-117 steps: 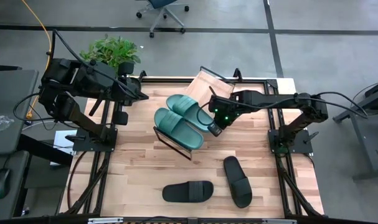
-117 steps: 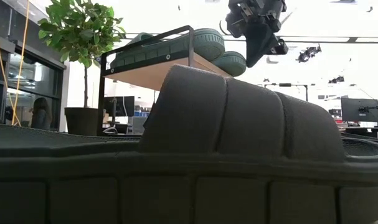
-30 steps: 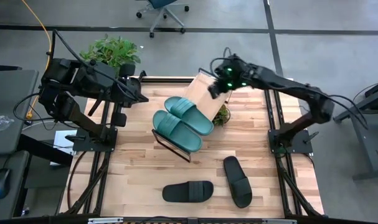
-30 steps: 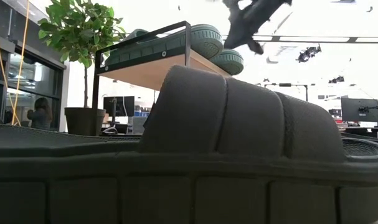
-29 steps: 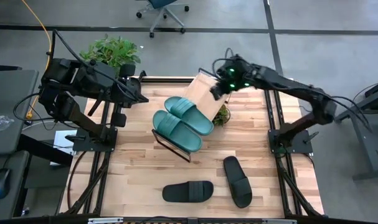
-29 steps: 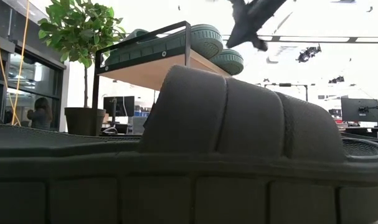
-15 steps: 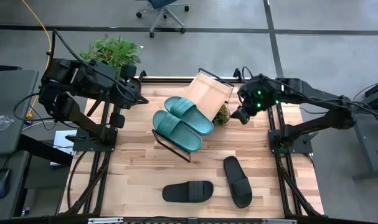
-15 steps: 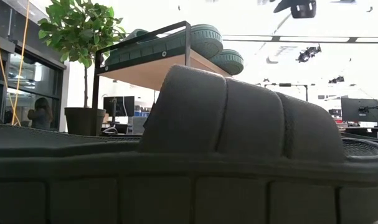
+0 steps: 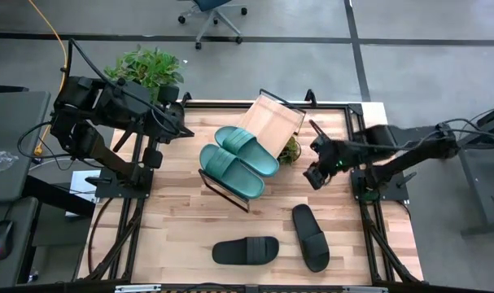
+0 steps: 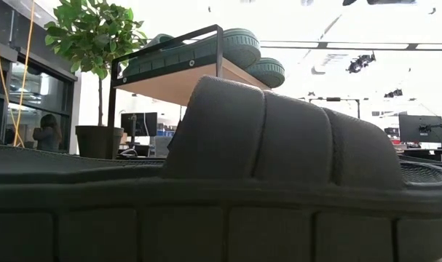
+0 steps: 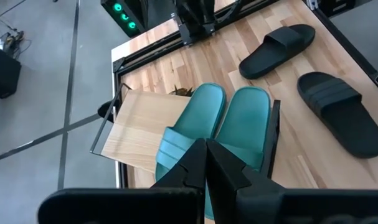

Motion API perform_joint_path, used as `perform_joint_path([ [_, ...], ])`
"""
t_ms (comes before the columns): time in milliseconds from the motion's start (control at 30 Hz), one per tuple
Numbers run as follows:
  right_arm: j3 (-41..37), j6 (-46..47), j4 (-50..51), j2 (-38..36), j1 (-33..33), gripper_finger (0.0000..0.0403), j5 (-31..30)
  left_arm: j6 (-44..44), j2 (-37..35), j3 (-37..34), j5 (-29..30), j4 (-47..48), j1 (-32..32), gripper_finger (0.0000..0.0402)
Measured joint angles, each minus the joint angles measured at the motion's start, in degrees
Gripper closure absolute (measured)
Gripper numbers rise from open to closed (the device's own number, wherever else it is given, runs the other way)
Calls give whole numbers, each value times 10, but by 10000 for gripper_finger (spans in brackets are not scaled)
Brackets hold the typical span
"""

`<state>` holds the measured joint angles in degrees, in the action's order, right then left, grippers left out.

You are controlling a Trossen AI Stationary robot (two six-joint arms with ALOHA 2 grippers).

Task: Pick and place slides into the shelf
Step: Put the right black slide on the shelf

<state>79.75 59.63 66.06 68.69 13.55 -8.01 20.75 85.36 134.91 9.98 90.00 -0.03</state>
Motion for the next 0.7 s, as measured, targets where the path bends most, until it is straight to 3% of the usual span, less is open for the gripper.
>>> perform_joint_path([
  [300, 0, 284, 7, -2, 198, 289, -197, -14, 0, 0, 1, 0, 0, 401],
  [500, 0, 493, 16, 18, 346, 289, -360, -31, 0, 0, 1, 0, 0, 401],
  [700, 0, 644, 25, 91, 420, 289, -437, -47, 0, 0, 1, 0, 0, 401],
])
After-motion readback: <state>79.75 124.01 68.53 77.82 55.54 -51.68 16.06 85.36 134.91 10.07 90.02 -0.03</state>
